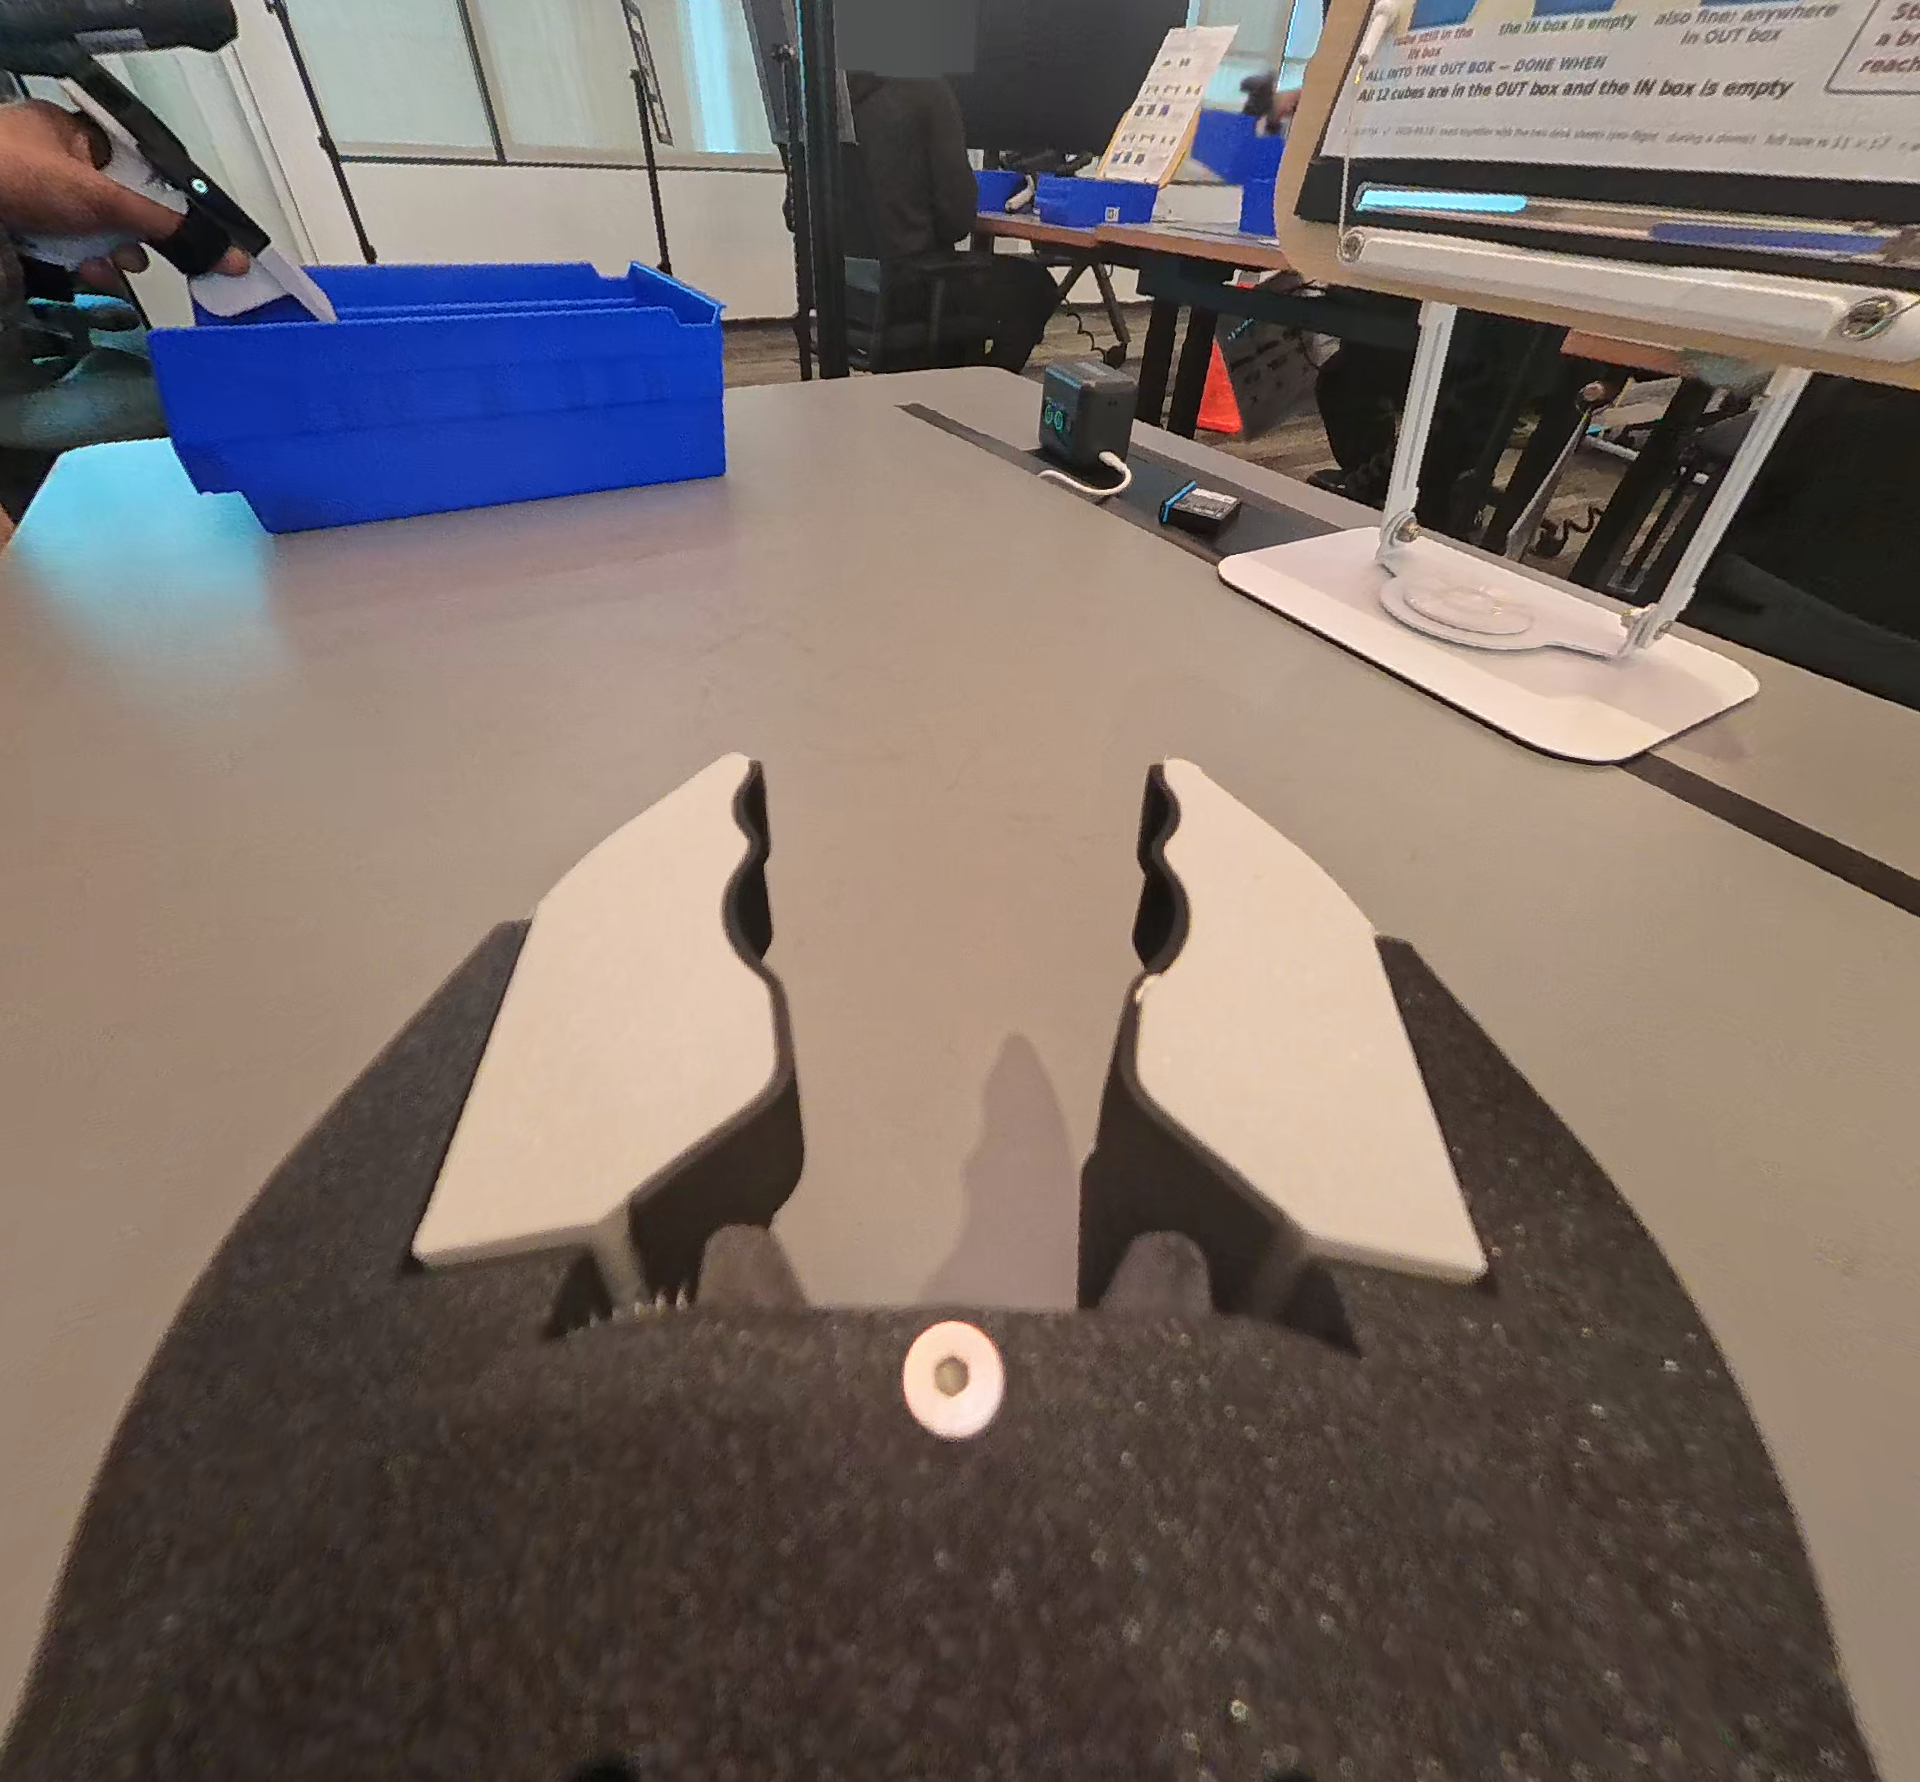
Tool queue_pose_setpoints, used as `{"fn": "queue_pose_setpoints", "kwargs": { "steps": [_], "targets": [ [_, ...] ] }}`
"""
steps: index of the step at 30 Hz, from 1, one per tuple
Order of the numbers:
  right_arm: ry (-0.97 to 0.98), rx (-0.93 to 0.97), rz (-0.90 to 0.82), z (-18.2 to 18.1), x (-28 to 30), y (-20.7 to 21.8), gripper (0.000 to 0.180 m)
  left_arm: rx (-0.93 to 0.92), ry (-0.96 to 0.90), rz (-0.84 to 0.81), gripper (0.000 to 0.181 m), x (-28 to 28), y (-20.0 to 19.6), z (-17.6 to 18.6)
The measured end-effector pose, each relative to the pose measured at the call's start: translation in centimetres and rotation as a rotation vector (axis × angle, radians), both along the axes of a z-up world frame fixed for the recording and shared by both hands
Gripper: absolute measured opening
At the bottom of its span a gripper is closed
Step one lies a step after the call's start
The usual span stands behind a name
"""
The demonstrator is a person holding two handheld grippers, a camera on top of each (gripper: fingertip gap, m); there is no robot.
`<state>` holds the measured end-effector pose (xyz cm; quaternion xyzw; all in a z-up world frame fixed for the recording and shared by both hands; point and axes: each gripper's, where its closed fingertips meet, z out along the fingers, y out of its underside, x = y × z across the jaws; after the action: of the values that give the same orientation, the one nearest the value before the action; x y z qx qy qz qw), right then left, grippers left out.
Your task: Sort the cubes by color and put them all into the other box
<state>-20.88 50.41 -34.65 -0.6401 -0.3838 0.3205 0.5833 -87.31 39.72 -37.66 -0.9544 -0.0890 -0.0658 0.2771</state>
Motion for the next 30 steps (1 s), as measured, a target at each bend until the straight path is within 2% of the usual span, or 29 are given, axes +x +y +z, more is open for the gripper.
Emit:
{"fn": "queue_pose_setpoints", "kwargs": {
  "steps": [12,14,17,20,22,26,30],
  "targets": [
    [-0.007,0.006,0.016,0.0,-0.2,-0.3,0.068,0.001,0.093,-0.013,0.011,-0.7,0.1,0.1],
    [-0.006,0.014,0.018,0.1,-0.2,-0.4,0.068,0.055,0.128,-0.015,0.013,-0.8,0.3,1.3],
    [0.0,0.018,0.02,0.3,-0.1,-0.4,0.068,0.246,0.172,-0.051,0.03,-0.3,0.8,5.6],
    [0.008,0.009,0.037,0.3,-0.3,-0.6,0.069,0.38,0.285,-0.246,0.047,2.0,0.7,9.7],
    [0.009,0.005,0.051,0.2,-0.6,-0.7,0.069,0.341,0.37,-0.445,0.059,4.4,0.0,10.4],
    [-0.01,0.015,0.079,0.0,-1.1,-1.2,0.069,0.159,0.442,-0.795,0.061,8.9,-1.6,8.6],
    [-0.022,0.025,0.097,-0.2,-1.4,-1.5,0.069,-0.057,0.505,-0.964,0.06,10.3,-2.1,6.2]
  ]
}}
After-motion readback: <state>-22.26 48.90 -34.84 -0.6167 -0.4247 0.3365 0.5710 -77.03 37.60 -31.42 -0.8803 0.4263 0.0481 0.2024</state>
